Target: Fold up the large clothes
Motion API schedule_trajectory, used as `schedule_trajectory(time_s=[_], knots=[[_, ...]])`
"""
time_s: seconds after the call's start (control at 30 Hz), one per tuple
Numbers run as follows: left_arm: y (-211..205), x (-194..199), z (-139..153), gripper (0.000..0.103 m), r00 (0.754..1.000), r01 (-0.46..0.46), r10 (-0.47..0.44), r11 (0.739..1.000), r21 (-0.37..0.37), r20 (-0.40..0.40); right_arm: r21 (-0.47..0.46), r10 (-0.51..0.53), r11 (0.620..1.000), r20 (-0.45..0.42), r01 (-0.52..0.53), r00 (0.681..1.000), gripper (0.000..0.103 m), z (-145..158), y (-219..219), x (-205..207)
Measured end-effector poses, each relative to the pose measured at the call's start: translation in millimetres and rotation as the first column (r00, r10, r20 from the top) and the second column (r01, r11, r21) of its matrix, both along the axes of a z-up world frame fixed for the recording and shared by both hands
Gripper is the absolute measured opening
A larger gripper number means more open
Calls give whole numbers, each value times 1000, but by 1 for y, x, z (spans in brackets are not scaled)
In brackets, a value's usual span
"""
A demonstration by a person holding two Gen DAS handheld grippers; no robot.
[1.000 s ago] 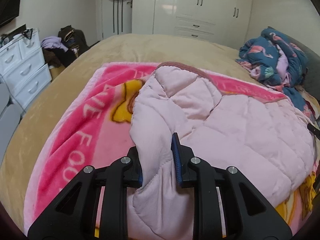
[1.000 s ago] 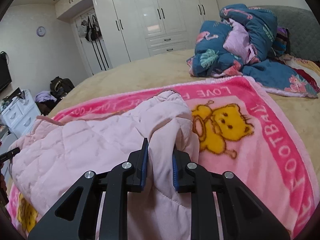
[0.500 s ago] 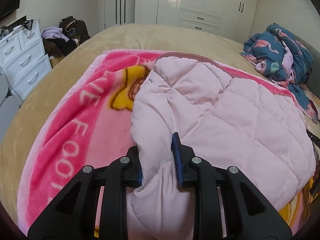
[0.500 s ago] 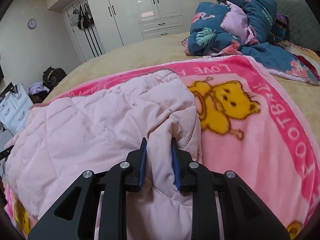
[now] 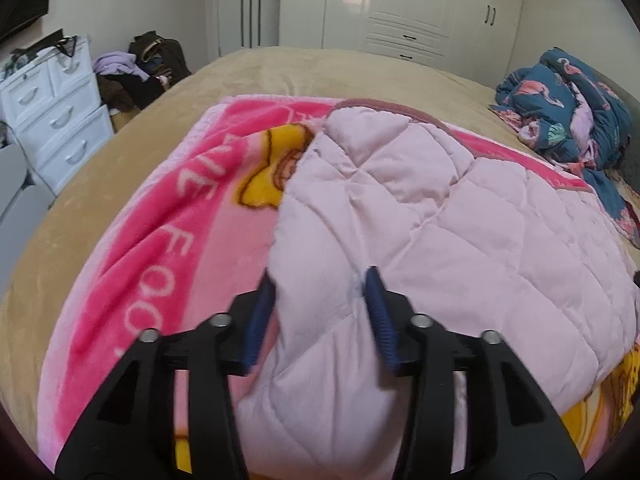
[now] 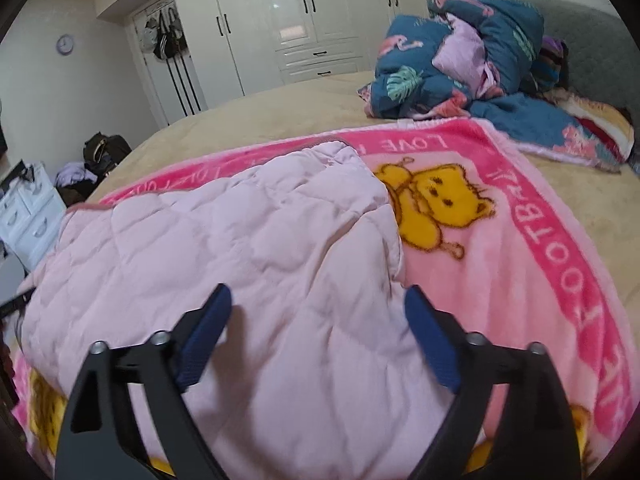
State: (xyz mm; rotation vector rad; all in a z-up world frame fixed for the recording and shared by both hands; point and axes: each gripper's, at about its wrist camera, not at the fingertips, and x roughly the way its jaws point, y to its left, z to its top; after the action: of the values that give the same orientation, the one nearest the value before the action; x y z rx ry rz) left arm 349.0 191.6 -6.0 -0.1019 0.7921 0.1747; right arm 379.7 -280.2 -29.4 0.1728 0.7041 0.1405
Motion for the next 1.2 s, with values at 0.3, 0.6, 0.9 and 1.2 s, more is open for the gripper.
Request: schedule_trajectory(time_s=[0.3,0.6,0.9,1.2], knots=[[-1,-34,15,90,999,-5,6,1000,-21,53,66,12,998,55,-15,998,99,17,-2,-37],[-9,-57,29,94,997,9,-6,999,-33,77,109,40,993,90,-49,995,99,41,5,-65],[-17,-78,37,94,995,9,-6,1000,-27,99,128,64,989,101,-77,993,99,48,14,-89],[-20,-92,29,94,997,-2,3,1000,-9,72,151,52,987,52,-60,997,99,30,14,-107]])
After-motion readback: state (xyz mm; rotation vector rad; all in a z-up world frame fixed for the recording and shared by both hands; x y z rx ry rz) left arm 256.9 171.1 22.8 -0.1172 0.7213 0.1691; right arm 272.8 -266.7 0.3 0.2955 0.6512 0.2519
